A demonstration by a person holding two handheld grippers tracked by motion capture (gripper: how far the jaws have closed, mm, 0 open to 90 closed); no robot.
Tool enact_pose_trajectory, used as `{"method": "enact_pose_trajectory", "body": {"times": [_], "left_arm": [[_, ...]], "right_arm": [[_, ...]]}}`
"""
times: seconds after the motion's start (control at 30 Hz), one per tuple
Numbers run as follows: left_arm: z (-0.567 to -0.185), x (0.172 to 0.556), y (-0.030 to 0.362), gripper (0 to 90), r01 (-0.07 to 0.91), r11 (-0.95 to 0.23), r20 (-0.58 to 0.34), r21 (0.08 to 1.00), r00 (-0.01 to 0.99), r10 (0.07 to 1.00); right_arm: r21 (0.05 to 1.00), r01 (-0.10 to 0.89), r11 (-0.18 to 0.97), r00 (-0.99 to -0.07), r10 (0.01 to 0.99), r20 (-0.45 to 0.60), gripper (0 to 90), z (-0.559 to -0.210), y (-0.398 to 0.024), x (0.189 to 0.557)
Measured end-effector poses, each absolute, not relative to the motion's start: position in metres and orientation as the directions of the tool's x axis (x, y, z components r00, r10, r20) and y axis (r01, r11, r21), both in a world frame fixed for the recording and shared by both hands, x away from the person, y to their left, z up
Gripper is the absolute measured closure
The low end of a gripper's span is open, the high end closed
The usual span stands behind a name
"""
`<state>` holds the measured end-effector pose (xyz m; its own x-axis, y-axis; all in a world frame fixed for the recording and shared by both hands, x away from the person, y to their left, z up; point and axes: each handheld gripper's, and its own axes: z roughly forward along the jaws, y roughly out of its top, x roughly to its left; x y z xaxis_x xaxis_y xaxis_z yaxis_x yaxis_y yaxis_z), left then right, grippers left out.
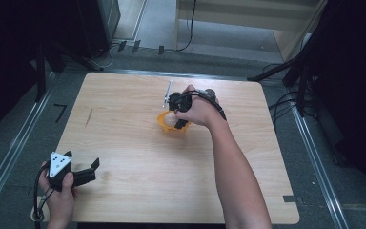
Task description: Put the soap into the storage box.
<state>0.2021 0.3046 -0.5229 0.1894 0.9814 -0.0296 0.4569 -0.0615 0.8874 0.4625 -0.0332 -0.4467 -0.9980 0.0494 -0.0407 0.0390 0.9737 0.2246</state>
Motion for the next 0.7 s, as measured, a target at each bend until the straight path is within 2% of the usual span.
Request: {"method": "enact_pose_trajectory", "body": {"times": [0.7], "left_arm": [[-0.523,0.202,0.304,0.0,0.458,-0.064,-0.025,0.886,0.186,0.982]], "right_arm": [[0.294,0.047,0.955,-0.995,0.07,-0.069,34.0,-0.434,-0.041,0.458]]}}
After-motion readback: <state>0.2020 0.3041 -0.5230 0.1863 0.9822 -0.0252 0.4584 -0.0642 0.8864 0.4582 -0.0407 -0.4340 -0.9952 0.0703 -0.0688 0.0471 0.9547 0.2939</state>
